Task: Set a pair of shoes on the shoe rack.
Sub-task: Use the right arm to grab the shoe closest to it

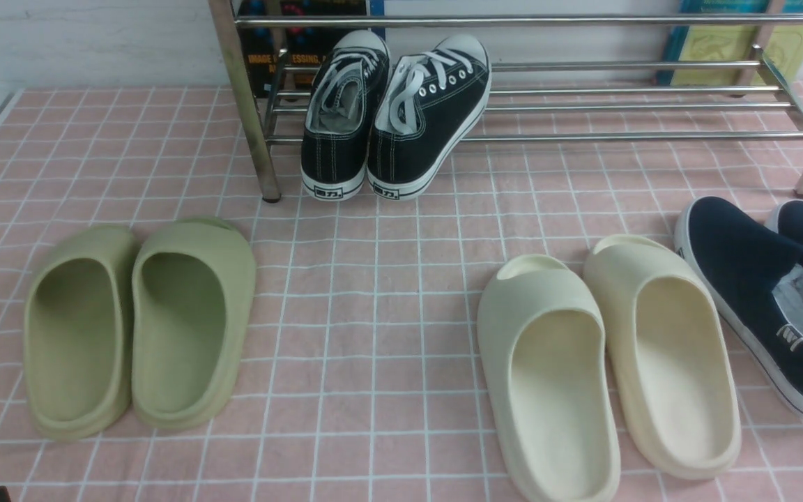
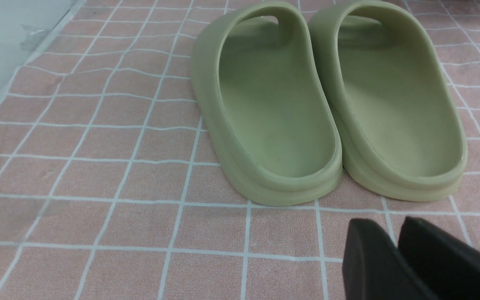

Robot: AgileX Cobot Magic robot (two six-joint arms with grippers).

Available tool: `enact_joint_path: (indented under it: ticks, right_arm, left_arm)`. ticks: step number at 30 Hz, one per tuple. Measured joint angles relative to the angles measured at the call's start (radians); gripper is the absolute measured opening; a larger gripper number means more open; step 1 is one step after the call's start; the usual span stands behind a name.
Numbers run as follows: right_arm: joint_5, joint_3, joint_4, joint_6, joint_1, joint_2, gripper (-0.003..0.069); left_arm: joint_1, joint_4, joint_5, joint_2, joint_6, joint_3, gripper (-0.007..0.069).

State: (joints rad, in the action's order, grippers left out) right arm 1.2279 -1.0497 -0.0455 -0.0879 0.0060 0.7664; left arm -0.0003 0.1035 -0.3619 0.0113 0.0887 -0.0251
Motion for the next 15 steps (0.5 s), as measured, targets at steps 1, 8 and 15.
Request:
enact_joint_path:
  ticks: [1,8,15]
  right_arm:
    - [0.005,-0.01,0.007,-0.001,0.018,0.035,-0.0015]
    - [-0.039,-0.025,0.097,0.026,0.118,0.314,0.0148]
    - [-0.193,-0.04,0.138,0.071,0.118,0.609,0.0461]
  left_arm:
    - [0.0,0.0,0.0,0.0,0.0,0.0,0.0145]
    - [0.0,0.0,0.0,0.0,0.0,0.0,0.0148]
    - [0.0,0.0,0.0,0.0,0.0,0.0,0.0149]
